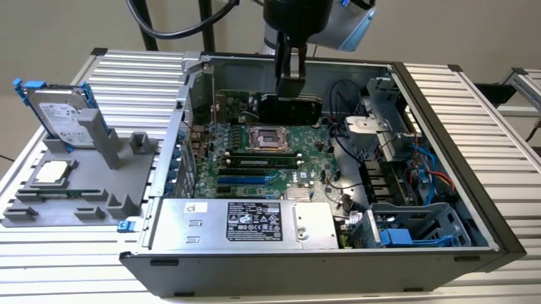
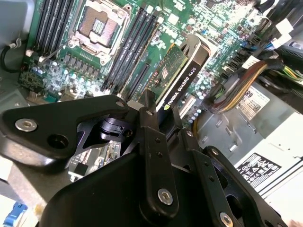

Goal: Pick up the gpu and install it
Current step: 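Insert the gpu into the slot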

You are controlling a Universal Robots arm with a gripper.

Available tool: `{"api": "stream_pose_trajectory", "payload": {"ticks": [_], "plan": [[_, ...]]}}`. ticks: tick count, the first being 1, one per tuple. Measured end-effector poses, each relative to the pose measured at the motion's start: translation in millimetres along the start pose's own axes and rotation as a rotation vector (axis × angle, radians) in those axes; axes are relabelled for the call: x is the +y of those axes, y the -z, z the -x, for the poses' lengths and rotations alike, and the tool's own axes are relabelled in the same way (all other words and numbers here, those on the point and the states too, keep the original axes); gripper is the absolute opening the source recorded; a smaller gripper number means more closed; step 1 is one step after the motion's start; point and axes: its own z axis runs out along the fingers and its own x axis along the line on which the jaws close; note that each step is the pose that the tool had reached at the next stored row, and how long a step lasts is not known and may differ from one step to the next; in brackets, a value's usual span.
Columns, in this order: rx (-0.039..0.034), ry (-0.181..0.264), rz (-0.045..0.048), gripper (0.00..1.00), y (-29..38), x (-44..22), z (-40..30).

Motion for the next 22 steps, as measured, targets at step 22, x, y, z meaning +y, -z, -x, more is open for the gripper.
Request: {"api": "stream_pose_trajectory", "payload": {"ticks": [22], "plan": [[0.0000, 0.000, 0.0000, 0.00, -8.6, 0.3, -0.1]]}}
